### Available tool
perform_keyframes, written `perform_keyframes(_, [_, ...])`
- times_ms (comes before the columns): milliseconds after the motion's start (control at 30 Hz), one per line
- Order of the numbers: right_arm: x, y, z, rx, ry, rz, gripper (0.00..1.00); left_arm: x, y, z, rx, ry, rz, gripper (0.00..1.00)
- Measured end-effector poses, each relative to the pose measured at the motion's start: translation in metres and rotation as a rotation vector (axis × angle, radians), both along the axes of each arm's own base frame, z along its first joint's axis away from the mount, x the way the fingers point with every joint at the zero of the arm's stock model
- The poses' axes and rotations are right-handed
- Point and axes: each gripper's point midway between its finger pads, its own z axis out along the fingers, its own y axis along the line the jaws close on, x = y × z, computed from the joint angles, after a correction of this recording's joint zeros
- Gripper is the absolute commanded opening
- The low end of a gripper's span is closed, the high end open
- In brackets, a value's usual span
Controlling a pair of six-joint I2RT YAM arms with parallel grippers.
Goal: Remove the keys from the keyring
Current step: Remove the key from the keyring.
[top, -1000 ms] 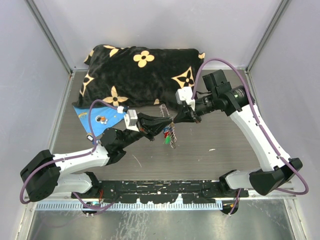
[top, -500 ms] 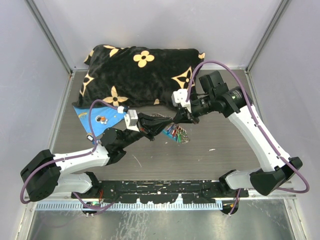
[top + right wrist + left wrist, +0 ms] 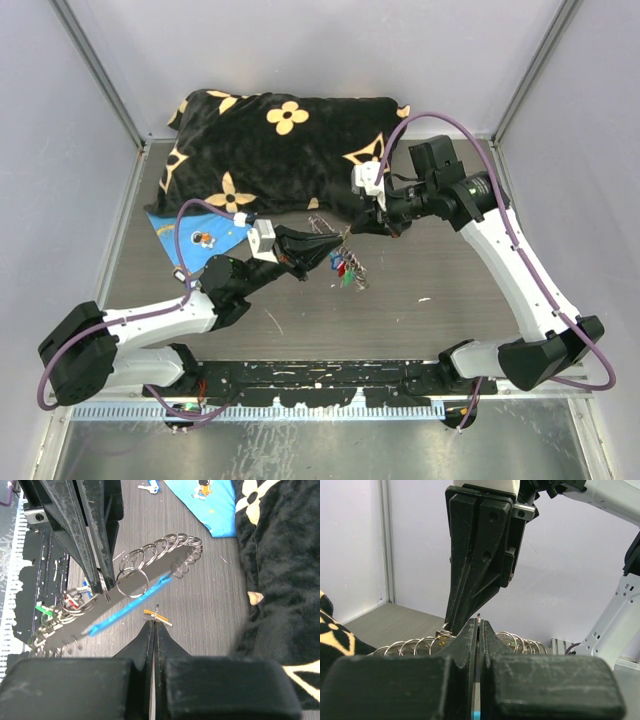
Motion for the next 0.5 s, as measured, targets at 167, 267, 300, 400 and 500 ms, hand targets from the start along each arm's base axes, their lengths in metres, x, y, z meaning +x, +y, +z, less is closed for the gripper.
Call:
perform_keyframes(167, [0.002, -0.003, 0.002, 0.01, 0.004, -0.011, 0.01, 0.0, 0.005, 0.002, -0.004, -0.005, 0.01, 0.0])
perform_keyframes(267, [0.001, -0.005, 0.005, 0.021, 0.003, -0.013, 0.01, 0.001, 0.008, 0.002, -0.004, -0.005, 0.017, 0.0])
perform_keyframes(300, [0.001, -0.006, 0.005, 0.025, 0.002, -0.013, 0.01, 0.001, 0.008, 0.001, 0.0, -0.005, 0.02, 0.0])
perform_keyframes(400, [0.003, -0.01, 0.004, 0.031, 0.007, -0.028, 0.01, 0.003, 0.012, -0.004, 0.019, 0.0, 0.038, 0.0])
perform_keyframes(500, [0.008, -0.017, -0.007, 0.031, 0.033, -0.066, 0.01, 0.005, 0.022, -0.009, 0.047, 0.017, 0.066, 0.0])
